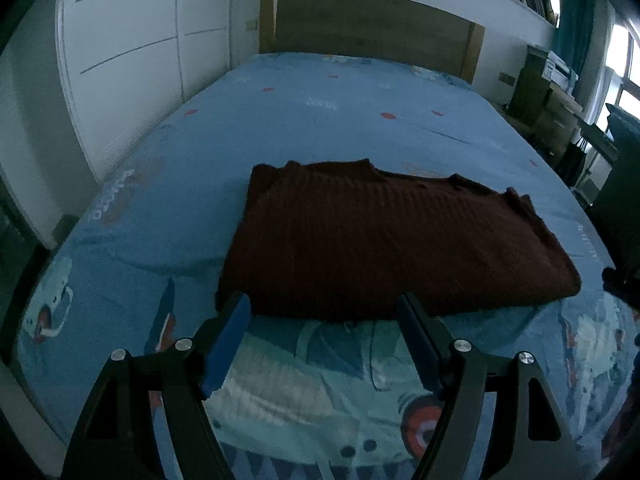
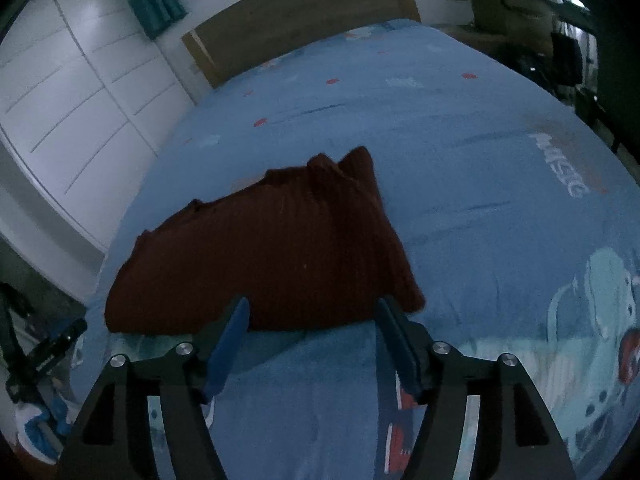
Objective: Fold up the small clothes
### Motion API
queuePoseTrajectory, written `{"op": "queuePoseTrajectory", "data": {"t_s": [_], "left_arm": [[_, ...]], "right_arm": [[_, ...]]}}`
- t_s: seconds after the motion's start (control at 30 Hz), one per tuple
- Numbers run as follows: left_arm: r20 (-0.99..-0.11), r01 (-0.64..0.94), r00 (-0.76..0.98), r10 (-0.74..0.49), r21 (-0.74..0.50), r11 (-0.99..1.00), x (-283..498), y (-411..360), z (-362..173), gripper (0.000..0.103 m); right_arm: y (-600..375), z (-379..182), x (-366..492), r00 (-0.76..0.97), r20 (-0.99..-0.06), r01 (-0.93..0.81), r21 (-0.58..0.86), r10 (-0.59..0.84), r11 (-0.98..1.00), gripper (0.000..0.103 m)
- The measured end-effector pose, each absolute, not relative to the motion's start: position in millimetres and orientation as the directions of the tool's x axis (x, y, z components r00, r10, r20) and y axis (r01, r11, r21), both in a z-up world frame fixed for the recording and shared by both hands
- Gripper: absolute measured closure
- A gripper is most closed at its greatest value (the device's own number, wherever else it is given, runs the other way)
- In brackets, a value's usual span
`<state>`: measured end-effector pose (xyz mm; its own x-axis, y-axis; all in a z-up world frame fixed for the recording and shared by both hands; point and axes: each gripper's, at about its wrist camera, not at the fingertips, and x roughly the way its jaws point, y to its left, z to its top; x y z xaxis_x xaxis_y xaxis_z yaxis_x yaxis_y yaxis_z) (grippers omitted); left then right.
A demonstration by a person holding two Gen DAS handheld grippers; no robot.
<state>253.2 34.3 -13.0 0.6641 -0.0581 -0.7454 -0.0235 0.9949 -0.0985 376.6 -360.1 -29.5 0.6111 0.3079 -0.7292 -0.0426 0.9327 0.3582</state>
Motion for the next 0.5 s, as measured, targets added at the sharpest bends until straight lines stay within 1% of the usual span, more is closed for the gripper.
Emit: {"op": "queuePoseTrajectory", "data": {"t_s": [0.17, 0.5], "left_arm": [[-0.763, -0.040, 0.639, -0.094, -0.155, 0.987, 239.3, 36.1, -22.4, 0.032], [-0.803, -0.105, 0.584, -0.123, -0.225, 0.969, 233.0, 45.4, -47.8, 0.031]], "right_arm": [[-363.2, -37.6, 356.5, 0.606, -0.728, -0.019, 0.390, 0.320, 0.921, 0.030], [-366.1, -58.8, 334.0, 0.589, -0.730, 0.013, 0.437, 0.346, 0.900, 0.026]]}}
